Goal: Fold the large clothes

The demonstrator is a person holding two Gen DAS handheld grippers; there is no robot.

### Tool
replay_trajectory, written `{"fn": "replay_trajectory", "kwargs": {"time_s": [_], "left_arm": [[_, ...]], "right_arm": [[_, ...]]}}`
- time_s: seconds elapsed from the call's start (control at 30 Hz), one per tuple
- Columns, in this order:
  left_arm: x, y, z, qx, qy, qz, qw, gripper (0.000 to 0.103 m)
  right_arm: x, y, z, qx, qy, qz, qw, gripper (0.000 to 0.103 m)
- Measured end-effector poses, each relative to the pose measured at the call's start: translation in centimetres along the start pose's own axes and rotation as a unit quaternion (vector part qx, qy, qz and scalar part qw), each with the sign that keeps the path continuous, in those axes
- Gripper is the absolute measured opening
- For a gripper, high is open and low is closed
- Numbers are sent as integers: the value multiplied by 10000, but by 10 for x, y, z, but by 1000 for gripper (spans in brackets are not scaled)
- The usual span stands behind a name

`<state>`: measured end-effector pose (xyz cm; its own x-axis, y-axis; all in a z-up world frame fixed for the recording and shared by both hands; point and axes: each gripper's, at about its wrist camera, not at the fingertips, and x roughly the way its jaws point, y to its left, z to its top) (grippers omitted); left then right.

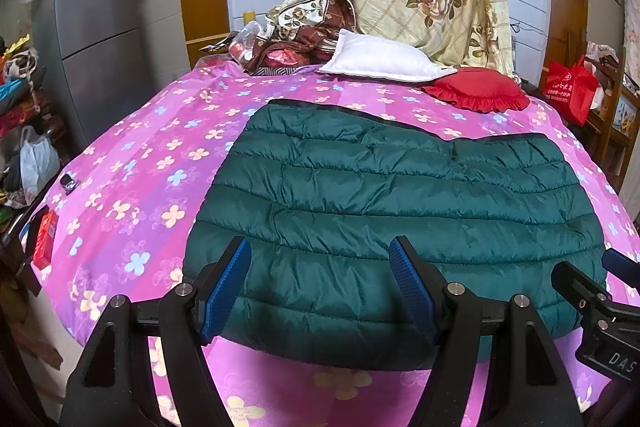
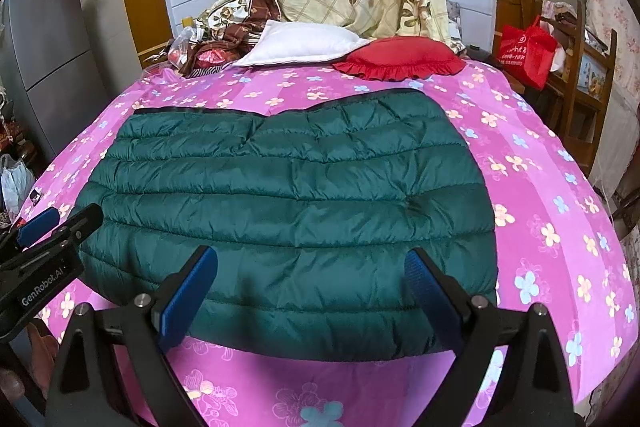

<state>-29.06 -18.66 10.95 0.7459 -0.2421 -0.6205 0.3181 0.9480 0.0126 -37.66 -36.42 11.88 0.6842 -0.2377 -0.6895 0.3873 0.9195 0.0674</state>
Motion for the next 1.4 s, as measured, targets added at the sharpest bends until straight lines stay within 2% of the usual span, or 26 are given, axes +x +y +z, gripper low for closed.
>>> {"fn": "replay_trajectory", "kwargs": {"time_s": [1.4], "left_arm": [[18, 2, -1, -59, 254, -86, 9996, 52]], "right_arm": [[12, -1, 2, 67, 120, 71, 9999, 97]]}}
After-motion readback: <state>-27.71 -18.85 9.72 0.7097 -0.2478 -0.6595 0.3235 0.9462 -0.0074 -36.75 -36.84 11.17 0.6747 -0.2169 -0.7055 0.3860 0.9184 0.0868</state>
